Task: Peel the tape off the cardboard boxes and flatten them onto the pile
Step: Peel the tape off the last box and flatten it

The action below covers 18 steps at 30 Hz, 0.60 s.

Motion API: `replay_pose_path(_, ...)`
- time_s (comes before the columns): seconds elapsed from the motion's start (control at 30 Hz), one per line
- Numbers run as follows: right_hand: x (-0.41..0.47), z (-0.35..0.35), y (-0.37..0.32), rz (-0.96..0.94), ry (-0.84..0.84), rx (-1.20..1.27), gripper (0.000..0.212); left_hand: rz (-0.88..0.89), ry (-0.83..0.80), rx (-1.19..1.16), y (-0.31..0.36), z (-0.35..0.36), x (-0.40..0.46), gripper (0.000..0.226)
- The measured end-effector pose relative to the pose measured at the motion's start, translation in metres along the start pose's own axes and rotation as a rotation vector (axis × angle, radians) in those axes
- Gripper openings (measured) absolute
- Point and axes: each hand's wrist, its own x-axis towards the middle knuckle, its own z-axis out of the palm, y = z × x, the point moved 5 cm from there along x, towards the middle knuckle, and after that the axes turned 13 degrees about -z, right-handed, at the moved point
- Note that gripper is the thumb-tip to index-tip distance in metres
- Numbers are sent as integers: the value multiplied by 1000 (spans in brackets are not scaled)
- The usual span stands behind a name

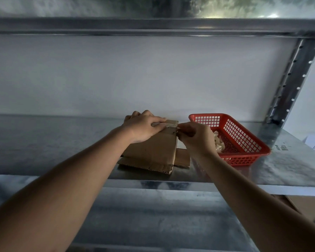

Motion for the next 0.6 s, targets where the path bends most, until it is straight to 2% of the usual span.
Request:
replay_pose_path(0.1,1,-2,0,-13,22,-32,21,12,6,10,0,1,0,50)
replay_pose_path(0.27,17,-13,-28,-350,-80,-385,22,8,1,33,-1,2,2,50)
replay_pose_path(0.37,23,-13,-41,-442,-115,-492,24,0,10,67,-2,3,2,50)
replay_pose_path(0.43,23,-12,-48,-481,-101,-473,24,19,10,103,-1,3,-1,51)
replay_pose_path(0.5,25,-14,-58,-500,-48,-341,21,34,16,121,1,3,-3,46)
replay_pose_path(0.6,36,-11,-64,-399,-62,-182,19,17,14,104,1,1,-7,41)
